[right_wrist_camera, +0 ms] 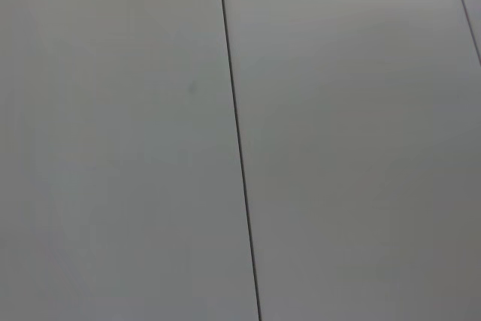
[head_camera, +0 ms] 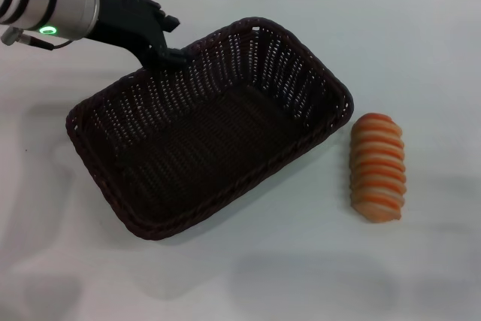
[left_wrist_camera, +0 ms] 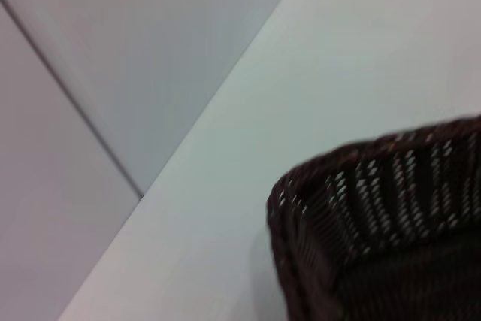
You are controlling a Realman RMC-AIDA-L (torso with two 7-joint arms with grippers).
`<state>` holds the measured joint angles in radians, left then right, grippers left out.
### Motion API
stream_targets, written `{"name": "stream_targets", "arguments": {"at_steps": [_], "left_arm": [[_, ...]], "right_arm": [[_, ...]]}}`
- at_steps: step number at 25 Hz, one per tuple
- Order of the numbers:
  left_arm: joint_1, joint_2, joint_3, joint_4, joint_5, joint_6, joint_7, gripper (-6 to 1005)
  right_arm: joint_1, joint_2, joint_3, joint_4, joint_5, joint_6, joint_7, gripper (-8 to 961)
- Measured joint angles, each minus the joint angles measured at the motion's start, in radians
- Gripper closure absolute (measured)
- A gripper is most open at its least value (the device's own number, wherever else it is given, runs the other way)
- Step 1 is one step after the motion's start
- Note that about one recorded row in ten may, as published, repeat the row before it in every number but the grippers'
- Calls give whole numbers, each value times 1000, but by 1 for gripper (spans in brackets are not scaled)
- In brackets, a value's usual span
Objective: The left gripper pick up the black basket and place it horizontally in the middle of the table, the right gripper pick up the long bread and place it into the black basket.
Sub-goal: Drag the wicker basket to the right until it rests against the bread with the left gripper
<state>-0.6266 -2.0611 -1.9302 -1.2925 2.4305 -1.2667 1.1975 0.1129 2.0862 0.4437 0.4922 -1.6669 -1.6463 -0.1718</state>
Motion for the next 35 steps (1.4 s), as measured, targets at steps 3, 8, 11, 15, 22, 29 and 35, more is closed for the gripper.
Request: {"name": "stream_targets", "arguments": {"at_steps": [3, 8, 11, 15, 22, 29, 35], "left_arm": [[-6, -2, 42, 22, 58, 27, -25, 483], [-14, 0, 65, 50, 77, 51, -42, 292], [-19, 0, 65, 72, 94, 70, -43, 236], [-26, -1, 69, 103, 126, 111, -58, 162], [-73, -3, 133, 205, 230, 133, -125, 145], [-74, -5, 219, 192, 298, 151, -207, 177], [-76, -5, 251, 181, 313, 152, -222, 288]], "right_arm": [[-1, 0, -7, 0, 0, 0, 0, 218], [-5, 0, -9, 0, 4, -1, 0, 218], [-6, 0, -9, 0, 4, -1, 0, 218], [-6, 0, -10, 0, 4, 2, 0, 218], [-6, 0, -10, 0, 2, 2, 0, 218], [-5, 1, -21, 0, 1, 2, 0, 219], [-5, 2, -24, 1, 3, -1, 0, 219]]}}
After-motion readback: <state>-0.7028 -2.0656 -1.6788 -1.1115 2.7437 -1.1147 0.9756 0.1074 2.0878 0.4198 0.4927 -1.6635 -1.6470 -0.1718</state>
